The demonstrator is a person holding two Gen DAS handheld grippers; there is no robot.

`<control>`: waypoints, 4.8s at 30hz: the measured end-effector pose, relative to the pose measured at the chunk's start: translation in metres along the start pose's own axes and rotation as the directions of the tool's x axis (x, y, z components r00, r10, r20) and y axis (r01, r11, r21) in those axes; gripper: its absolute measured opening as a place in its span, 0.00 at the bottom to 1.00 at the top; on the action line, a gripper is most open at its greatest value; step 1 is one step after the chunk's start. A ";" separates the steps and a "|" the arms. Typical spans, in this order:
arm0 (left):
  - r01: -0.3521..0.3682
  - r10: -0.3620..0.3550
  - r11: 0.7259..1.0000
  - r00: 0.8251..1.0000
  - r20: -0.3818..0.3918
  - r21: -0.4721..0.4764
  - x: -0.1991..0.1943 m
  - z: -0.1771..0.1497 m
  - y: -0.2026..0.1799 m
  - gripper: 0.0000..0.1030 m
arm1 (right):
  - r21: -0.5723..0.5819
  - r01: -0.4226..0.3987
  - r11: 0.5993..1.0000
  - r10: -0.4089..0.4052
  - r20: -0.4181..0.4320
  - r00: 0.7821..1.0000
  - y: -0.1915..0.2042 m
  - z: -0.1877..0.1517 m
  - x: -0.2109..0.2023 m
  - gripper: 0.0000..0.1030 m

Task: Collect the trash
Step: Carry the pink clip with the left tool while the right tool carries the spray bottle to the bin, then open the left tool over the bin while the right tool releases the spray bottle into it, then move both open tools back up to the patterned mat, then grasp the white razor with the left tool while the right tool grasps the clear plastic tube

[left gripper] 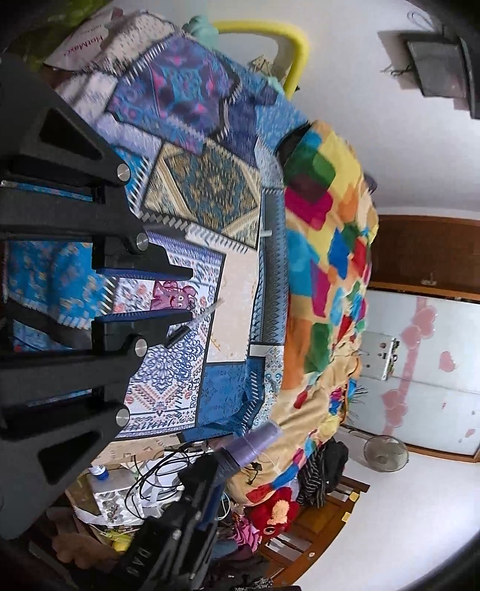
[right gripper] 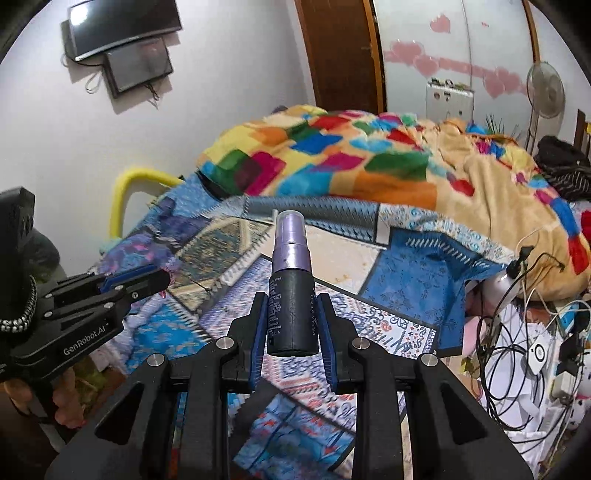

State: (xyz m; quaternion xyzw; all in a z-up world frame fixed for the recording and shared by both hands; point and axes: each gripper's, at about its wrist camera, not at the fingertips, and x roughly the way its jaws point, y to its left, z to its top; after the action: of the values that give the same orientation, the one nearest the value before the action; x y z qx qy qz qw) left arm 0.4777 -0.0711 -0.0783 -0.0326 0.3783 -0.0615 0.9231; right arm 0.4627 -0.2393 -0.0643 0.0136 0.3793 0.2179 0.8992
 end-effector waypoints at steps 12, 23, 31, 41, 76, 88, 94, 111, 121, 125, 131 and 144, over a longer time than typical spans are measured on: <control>-0.046 0.052 0.996 0.995 0.084 -0.072 -0.105 -0.041 0.049 0.13 | -0.077 -0.047 0.996 0.052 0.056 0.997 0.072 -0.011 -0.055 0.23; -0.118 0.134 0.983 0.985 0.106 -0.141 -0.178 -0.088 0.113 0.13 | -0.157 -0.119 0.980 0.126 0.033 0.992 0.152 -0.034 -0.066 0.23; -0.178 0.197 0.965 0.977 0.083 -0.194 -0.211 -0.132 0.161 0.13 | -0.220 -0.184 0.958 0.185 -0.017 0.983 0.215 -0.057 -0.061 0.23; -0.226 0.228 0.934 0.973 -0.022 -0.275 -0.215 -0.193 0.217 0.13 | -0.291 -0.268 0.919 0.242 -0.123 0.963 0.286 -0.088 -0.030 0.23; -0.284 0.085 0.818 0.920 -0.383 -0.500 -0.093 -0.307 0.299 0.14 | -0.293 -0.396 0.870 0.176 -0.565 0.806 0.366 -0.179 0.136 0.43; -0.318 0.213 0.876 0.930 -0.300 -0.363 -0.127 -0.254 0.252 0.14 | -0.238 -0.331 0.913 0.205 -0.434 0.877 0.306 -0.136 0.085 0.43; -0.280 0.230 0.907 0.955 -0.187 -0.313 -0.155 -0.206 0.211 0.14 | -0.196 -0.292 0.936 0.222 -0.318 0.922 0.265 -0.106 0.043 0.43; -0.155 0.157 0.981 0.988 0.003 -0.119 -0.153 -0.096 0.063 0.50 | -0.106 -0.079 0.991 0.075 -0.043 0.996 0.103 -0.061 -0.063 0.43; -0.052 0.051 0.994 0.999 -0.018 -0.099 -0.097 -0.044 0.039 0.59 | -0.043 0.024 0.999 -0.025 -0.017 1.000 0.044 -0.048 -0.054 0.43; -0.032 0.030 0.994 0.999 -0.023 -0.103 -0.060 -0.018 0.046 0.59 | -0.041 0.038 0.998 -0.040 -0.045 0.998 0.028 -0.044 -0.035 0.43; -0.001 -0.002 0.995 1.000 -0.026 -0.098 0.018 0.020 0.061 0.59 | -0.058 0.083 0.995 -0.088 -0.090 0.992 0.016 -0.038 0.022 0.43; 0.008 -0.024 0.993 0.990 -0.137 -0.114 0.220 0.072 0.112 0.59 | -0.066 0.103 0.993 -0.115 -0.214 0.970 -0.006 -0.026 0.186 0.21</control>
State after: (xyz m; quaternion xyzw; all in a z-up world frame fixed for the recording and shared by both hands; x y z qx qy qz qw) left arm 0.6935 0.0100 -0.1920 -0.0837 0.4437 -0.0494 0.8909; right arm 0.5619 -0.1738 -0.2099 -0.0557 0.4693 0.1788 0.8629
